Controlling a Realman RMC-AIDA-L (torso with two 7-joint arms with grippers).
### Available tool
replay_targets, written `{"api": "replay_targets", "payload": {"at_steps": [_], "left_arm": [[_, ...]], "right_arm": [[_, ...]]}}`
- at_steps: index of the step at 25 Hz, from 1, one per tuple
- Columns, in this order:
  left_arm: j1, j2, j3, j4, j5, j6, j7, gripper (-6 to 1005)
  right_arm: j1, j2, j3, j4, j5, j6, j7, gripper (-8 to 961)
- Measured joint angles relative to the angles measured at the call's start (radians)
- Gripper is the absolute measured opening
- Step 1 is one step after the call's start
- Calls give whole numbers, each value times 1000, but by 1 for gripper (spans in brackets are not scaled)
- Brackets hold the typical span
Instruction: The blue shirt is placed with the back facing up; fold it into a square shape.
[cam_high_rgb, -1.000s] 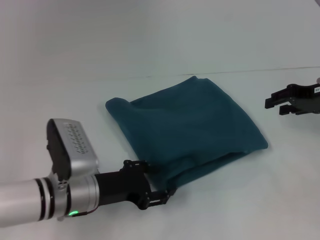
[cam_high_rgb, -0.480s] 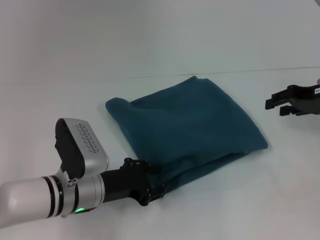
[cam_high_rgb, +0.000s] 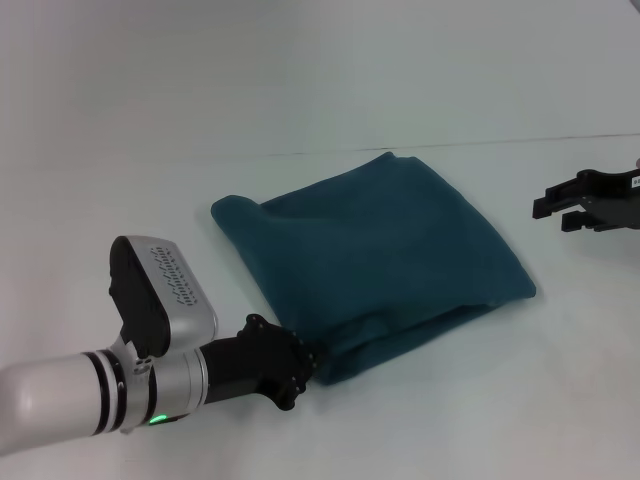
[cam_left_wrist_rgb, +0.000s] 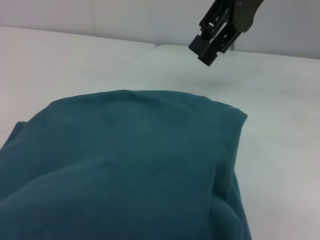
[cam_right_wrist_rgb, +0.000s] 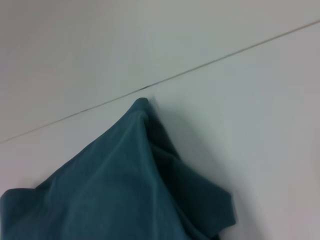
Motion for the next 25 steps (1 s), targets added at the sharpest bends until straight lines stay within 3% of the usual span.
{"api": "replay_targets", "payload": {"at_steps": [6, 13, 25], "left_arm": [[0, 0, 21, 8, -3, -1, 0, 24], [7, 0, 12, 10, -10, 19, -6, 32], [63, 4, -141, 13, -8, 104, -4, 45]], "right_arm": [[-1, -3, 0, 0, 0, 1, 1, 556], [-4, -4, 0, 0, 0, 1, 1, 560], [-8, -5, 1, 0, 2, -4, 1, 567]]}}
